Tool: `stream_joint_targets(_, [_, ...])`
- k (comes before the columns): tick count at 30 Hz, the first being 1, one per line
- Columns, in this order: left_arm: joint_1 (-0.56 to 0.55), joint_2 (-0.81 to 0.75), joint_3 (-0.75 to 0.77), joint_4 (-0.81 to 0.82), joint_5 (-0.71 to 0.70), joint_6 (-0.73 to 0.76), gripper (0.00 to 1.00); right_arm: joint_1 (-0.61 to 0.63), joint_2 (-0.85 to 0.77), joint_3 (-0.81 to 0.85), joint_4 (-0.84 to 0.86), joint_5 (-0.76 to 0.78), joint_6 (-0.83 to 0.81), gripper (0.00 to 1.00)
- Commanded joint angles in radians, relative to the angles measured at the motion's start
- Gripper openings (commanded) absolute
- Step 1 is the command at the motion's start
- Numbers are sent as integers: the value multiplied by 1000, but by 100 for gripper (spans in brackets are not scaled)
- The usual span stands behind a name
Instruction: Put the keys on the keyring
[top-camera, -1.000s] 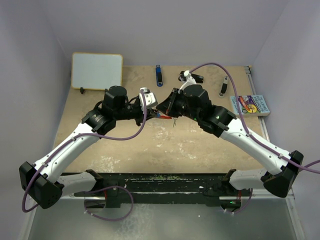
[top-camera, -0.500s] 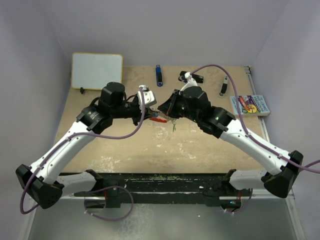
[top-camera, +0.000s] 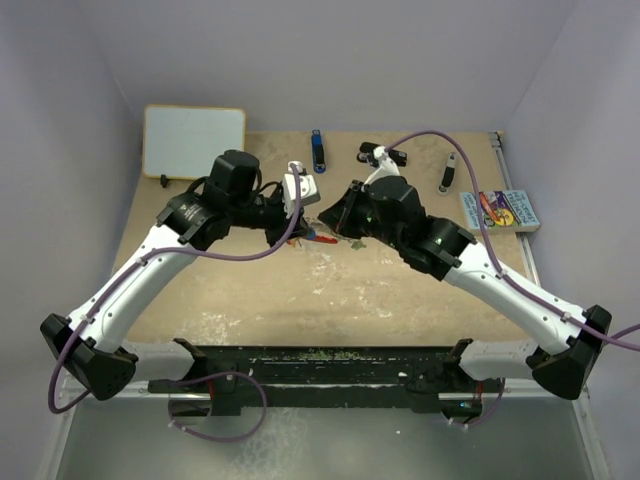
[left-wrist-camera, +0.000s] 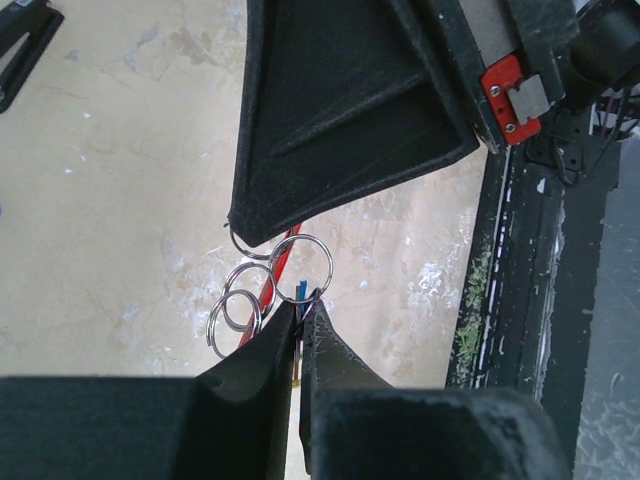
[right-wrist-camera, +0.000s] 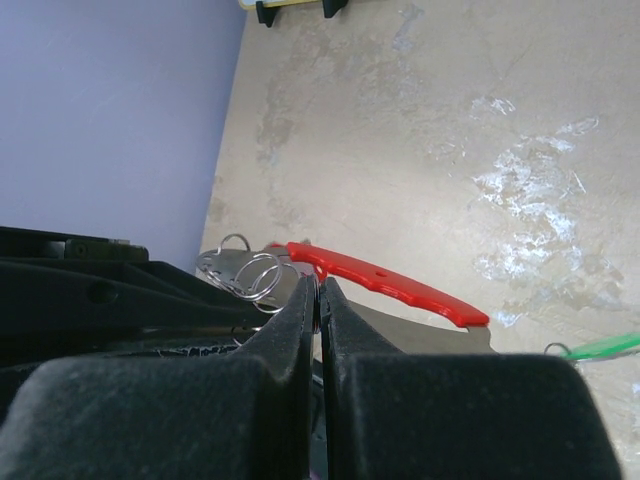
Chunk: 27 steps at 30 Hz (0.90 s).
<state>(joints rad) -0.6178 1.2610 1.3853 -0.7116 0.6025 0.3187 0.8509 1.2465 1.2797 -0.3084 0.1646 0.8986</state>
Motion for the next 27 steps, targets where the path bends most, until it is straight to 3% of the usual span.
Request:
stream_joint_targets(1, [-4, 27, 97, -107, 64, 54, 4, -3, -55, -12, 26, 32, 1, 0])
stream_joint_targets(11, [-6, 100, 206, -249, -6, 104, 4, -3, -86, -7, 12, 48, -5, 0])
stream_joint_targets(27, [-5, 159, 249, -244, -28, 97, 4, -3, -76, 21, 20, -7, -33, 0])
